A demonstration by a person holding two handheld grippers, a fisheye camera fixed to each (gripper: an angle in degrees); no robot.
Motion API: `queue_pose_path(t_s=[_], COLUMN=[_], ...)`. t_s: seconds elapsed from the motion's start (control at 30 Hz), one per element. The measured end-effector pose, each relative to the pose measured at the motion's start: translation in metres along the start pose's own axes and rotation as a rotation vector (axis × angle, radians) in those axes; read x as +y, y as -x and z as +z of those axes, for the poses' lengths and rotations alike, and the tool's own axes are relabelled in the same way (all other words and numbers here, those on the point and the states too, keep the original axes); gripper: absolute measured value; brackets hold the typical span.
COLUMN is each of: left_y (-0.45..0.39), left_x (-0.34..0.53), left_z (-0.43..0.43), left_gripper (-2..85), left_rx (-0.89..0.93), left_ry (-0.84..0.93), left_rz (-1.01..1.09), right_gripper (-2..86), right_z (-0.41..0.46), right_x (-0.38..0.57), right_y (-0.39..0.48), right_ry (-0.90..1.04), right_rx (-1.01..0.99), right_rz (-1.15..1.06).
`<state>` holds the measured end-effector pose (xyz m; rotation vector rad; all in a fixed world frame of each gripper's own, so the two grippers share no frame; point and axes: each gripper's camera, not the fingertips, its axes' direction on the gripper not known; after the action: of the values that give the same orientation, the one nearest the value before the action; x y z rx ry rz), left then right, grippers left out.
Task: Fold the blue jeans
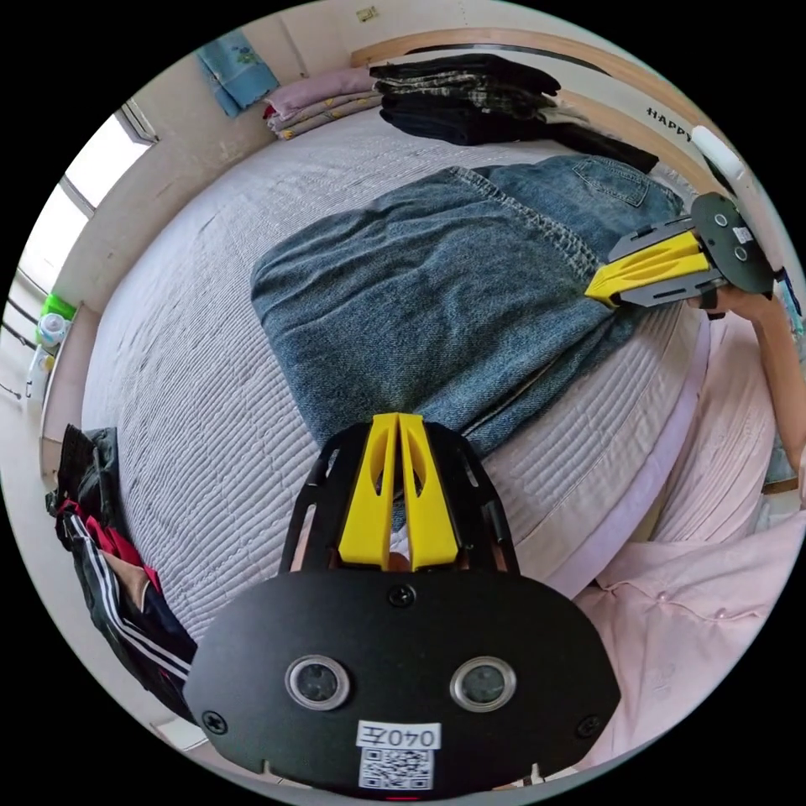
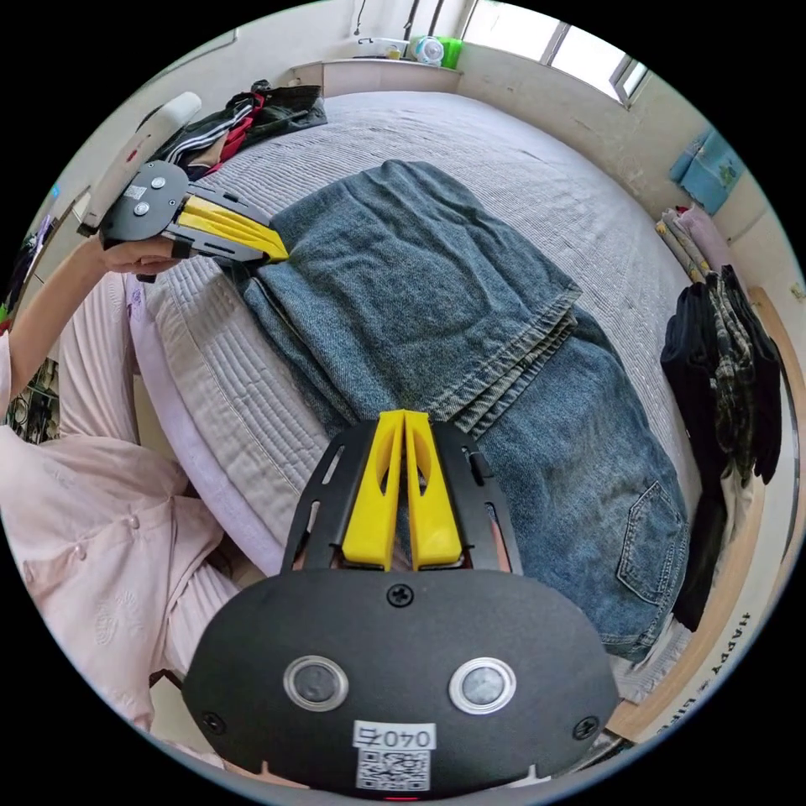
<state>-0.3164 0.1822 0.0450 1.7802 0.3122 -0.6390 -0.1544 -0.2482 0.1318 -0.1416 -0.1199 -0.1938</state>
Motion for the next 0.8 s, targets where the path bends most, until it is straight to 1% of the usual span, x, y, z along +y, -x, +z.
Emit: queue_pose_path(t_s=[0.17,0.23,0.3,0.37,0.4,0.47,0.57,0.67,0.8], left_y=[0.028,0.045,0.076,0.103,0.123,0.147,0.176,0.194,0.216], left_x=[-0.002,0.006,0.012,0.008,0.003,-0.007,-0.027,-0.050,-0.077], left_z=[-0.008,-0.024,-0.042,-0.042,-0.039,-0.031,-0.017,-0.004,0.014], left_gripper=[-0.9,-0.9,-0.9,-0.9,-0.9,-0.9,-0.3,2.0,4.0], left_rx=[0.099,0.091,0.092,0.098,0.065,0.043,0.082,0.091,0.111], left_ry=[0.016,-0.025,-0.071,-0.057,-0.052,-0.030,0.002,0.044,0.075], left_rz=[0.026,0.008,-0.033,-0.067,-0.113,-0.139,-0.149,-0.119,-0.084], right_gripper=[-0.9,-0.8,-0.6,0.3,1.4,4.7,7.3,11.2,13.3], right_z=[-0.004,-0.013,-0.031,-0.050,-0.053,-0.054,-0.038,-0.021,-0.003], right_x=[0.006,0.008,0.008,-0.005,-0.010,-0.033,-0.063,-0.085,-0.104], right_y=[0.023,0.034,0.057,0.102,0.115,0.164,0.213,0.239,0.256], right_ry=[-0.025,-0.025,-0.119,-0.261,-0.286,-0.357,-0.352,-0.307,-0.236], right_rx=[0.038,0.051,0.062,0.043,0.033,0.037,0.121,0.124,0.128], right_rz=[0.063,0.095,0.088,0.024,0.002,-0.090,-0.146,-0.160,-0.143])
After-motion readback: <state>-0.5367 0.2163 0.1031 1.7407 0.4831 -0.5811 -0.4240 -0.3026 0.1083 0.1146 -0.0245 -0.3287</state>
